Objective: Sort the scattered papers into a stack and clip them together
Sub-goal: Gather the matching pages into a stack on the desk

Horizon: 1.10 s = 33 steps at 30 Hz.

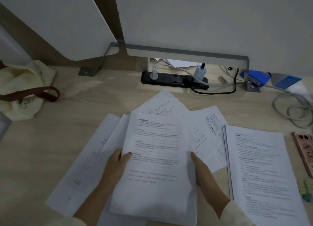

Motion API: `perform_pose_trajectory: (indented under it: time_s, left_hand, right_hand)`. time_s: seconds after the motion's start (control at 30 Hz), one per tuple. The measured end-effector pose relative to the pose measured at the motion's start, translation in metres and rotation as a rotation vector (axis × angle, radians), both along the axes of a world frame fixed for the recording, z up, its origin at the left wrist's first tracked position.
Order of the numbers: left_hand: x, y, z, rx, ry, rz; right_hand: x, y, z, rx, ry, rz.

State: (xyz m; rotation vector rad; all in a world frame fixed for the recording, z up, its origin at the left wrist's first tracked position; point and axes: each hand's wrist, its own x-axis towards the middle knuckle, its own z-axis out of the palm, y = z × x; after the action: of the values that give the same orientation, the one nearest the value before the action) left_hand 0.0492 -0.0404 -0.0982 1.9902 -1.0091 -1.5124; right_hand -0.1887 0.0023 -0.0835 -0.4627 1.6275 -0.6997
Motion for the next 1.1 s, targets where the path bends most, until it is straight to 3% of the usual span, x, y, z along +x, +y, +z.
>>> perform_pose_trajectory:
  time_s: [0.17,0.3,0.47,0.7,0.83,0.97,1.1]
  left_hand:
    - [-0.031,0.018,0.000,-0.064,-0.104,0.032]
    - [-0.029,0.020,0.000,-0.148,-0.313,-0.020]
    - [-0.048,0.022,0.030,-0.107,0.146,0.076]
    - [-0.129,0.031,0.050,-0.133,0.324,-0.111]
    - [-0.186,0.043,0.052,-0.138,0.381,-0.186]
    - [-0.242,0.059,0.042,-0.135,0.417,-0.224]
    - [-0.286,0.071,0.038,-0.161,0.365,-0.268]
  right_hand:
    - [0.011,0.005,-0.001,-0.086,0.025,0.007]
    - [0.004,0.009,0.013,-0.146,-0.004,0.036]
    - [-0.030,0.017,0.034,-0.210,-0.172,-0.027]
    - [-0.108,0.047,0.057,-0.225,-0.242,-0.064]
    - [-0.163,0.069,0.055,-0.174,-0.051,-0.196]
    - [-0.215,0.085,0.051,-0.139,0.268,-0.225]
    - [-0.254,0.089,0.037,-0.127,0.452,-0.185]
